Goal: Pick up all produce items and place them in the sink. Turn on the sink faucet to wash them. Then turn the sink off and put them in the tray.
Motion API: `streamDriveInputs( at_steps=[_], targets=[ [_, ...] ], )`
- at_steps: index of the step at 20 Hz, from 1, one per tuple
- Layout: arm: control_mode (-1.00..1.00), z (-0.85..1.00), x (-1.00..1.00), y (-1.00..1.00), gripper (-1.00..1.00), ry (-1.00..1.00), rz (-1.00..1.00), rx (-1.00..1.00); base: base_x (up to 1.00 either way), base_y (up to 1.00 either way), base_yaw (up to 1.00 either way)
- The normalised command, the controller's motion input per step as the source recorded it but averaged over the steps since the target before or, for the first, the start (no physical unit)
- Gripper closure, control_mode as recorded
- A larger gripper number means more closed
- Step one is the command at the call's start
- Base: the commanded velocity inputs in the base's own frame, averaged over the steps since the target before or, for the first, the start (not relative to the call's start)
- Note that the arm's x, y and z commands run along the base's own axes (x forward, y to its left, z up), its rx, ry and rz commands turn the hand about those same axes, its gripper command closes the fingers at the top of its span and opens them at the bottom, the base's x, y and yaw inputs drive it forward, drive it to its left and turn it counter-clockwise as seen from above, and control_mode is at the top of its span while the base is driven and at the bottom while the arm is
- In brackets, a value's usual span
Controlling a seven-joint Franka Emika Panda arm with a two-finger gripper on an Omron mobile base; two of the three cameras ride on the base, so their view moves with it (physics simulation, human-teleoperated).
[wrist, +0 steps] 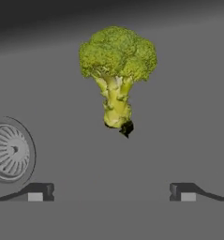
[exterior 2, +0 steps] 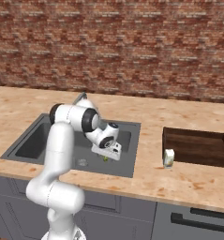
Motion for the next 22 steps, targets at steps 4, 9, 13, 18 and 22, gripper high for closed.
streamDriveInputs(
  at_steps=[4, 9, 13, 18, 22],
  targets=[
    [-1.00, 0.52, -0.31, 0.00, -1.00, -0.06, 0.00, 0.00, 0.00, 0.00, 0.00],
    [-1.00, 0.58, -0.16, 0.00, -1.00, -0.05, 0.00, -0.01, 0.00, 0.00, 0.00],
    [-1.00, 0.63, -0.08, -0.01, -1.00, -0.07, 0.00, -0.03, 0.00, 0.00, 0.00],
    [-1.00, 0.70, -0.04, -0.03, -1.00, -0.06, 0.00, -0.02, 0.00, 0.00, 0.00],
    [-1.00, 0.71, -0.03, -0.07, -1.00, -0.08, 0.00, -0.01, 0.00, 0.00, 0.00]
  ],
)
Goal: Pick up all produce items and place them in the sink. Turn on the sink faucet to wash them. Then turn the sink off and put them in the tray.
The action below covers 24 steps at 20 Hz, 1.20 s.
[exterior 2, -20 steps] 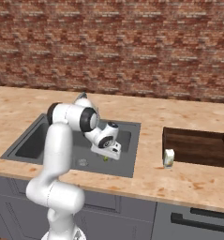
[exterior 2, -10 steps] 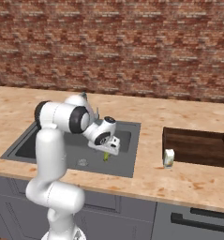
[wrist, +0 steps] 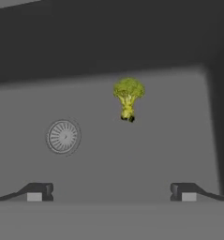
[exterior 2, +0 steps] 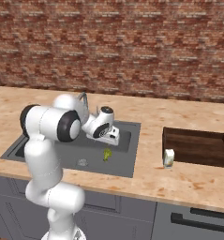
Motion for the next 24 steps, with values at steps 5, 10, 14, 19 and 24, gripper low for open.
streamDriveInputs(
  at_steps=[5, 10, 14, 19, 24],
  targets=[
    [-1.00, 0.72, -0.04, -0.02, -1.00, -0.10, 0.00, 0.00, 0.00, 0.00, 0.00],
    [-1.00, 0.71, -0.06, 0.00, -1.00, -0.13, 0.00, 0.00, 0.00, 0.00, 0.00],
    [-1.00, 0.63, -0.07, 0.00, -1.00, -0.16, 0.00, 0.00, 0.00, 0.00, 0.00],
    [-1.00, 0.55, -0.10, 0.00, -1.00, -0.22, 0.01, 0.00, 0.00, 0.00, 0.00],
    [-1.00, 0.47, -0.13, 0.00, -1.00, -0.27, 0.02, 0.00, 0.00, 0.00, 0.00]
  ],
)
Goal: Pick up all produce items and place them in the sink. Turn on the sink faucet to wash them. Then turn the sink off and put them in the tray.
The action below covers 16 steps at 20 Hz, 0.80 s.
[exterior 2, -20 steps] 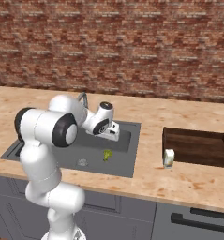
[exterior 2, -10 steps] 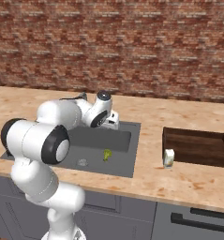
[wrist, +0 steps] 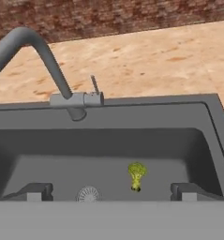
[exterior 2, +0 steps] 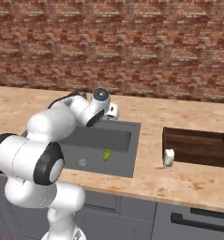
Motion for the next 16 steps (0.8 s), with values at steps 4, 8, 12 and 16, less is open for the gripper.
streamDriveInputs(
  at_steps=[4, 8, 12, 16],
  targets=[
    [-1.00, 0.39, -0.13, 0.00, -1.00, -0.28, 0.02, 0.00, 0.00, 0.00, 0.00],
    [-1.00, 0.17, -0.02, 0.01, -1.00, -0.16, 0.04, 0.00, 0.00, 0.00, 0.00],
    [-1.00, 0.02, 0.00, 0.03, -1.00, -0.02, 0.05, 0.00, 0.00, 0.00, 0.00],
    [-1.00, 0.00, 0.02, 0.00, -1.00, 0.00, 0.06, 0.02, 0.00, 0.00, 0.00]
  ],
)
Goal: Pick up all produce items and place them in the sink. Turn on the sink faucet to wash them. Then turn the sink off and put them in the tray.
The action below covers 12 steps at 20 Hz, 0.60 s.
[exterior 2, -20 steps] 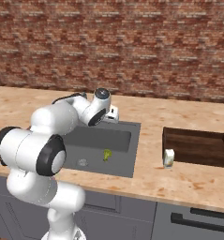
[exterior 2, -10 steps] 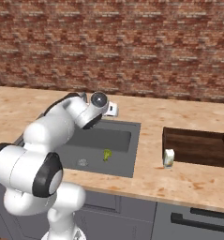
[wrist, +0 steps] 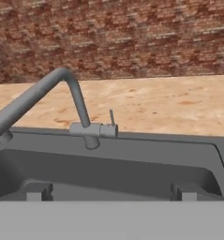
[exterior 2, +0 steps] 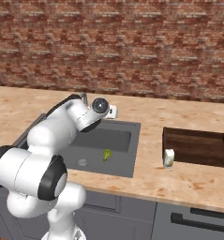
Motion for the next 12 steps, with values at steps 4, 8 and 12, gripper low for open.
streamDriveInputs(
  at_steps=[4, 8, 12],
  targets=[
    [-1.00, 0.00, 0.13, 0.00, -1.00, 0.00, 0.04, 0.05, 0.00, 0.00, 0.00],
    [-1.00, -0.02, 0.16, -0.03, -1.00, 0.00, 0.00, 0.05, 0.00, 0.00, 0.00],
    [-1.00, -0.11, 0.05, -0.05, -1.00, -0.01, 0.03, 0.03, 0.00, 0.00, 0.00]
  ],
)
